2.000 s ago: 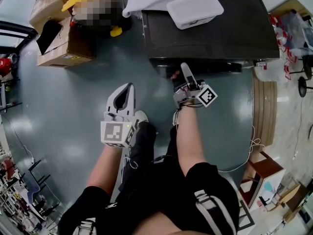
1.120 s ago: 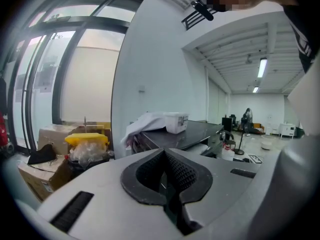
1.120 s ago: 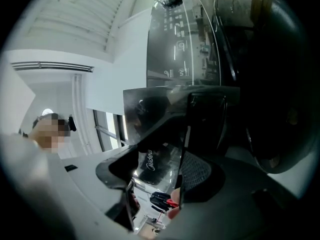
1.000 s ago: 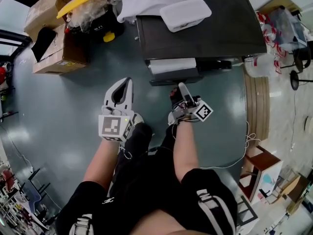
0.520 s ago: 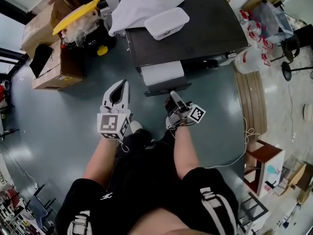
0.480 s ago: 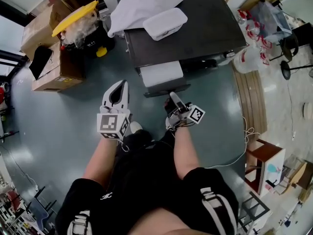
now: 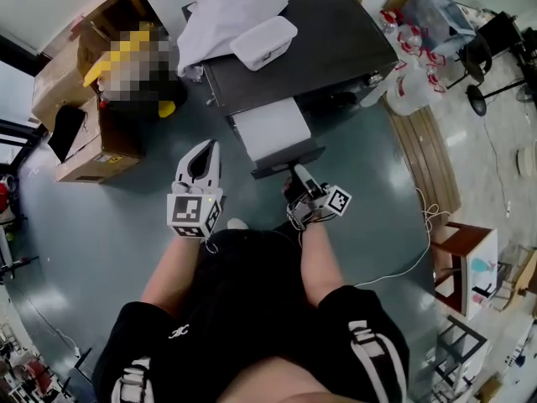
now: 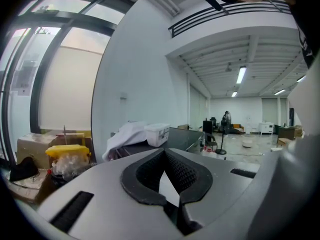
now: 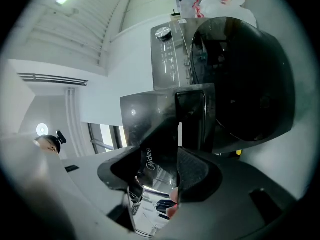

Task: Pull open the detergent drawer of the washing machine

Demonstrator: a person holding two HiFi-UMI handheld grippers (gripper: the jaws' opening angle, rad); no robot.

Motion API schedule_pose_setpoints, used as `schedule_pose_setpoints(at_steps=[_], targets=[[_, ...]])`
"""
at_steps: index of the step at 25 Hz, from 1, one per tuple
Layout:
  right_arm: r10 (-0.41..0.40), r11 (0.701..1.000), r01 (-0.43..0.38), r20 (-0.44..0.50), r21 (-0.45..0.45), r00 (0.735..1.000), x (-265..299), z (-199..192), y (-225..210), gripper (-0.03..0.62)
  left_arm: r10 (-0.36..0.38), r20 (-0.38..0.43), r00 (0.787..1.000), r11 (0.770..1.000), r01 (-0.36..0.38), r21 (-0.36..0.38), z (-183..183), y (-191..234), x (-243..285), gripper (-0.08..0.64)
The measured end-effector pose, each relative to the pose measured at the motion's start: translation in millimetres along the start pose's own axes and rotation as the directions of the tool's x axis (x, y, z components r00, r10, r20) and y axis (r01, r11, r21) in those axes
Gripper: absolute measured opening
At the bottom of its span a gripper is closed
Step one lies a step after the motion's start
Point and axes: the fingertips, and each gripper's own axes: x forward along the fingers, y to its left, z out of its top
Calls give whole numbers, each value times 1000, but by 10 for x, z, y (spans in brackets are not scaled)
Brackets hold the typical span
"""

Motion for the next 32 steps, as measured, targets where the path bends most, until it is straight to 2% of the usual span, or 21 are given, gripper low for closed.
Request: schedule_pose_setpoints(at_steps=[14, 32], targets=[[-16, 1000, 18, 92, -19, 996, -477, -114, 91, 216, -88, -20, 996, 996, 88, 23, -59, -120, -101, 0], [-86, 996, 89, 119, -15, 989, -760, -162, 154, 218, -181, -16, 983, 983, 181, 29, 121, -390, 59, 0]])
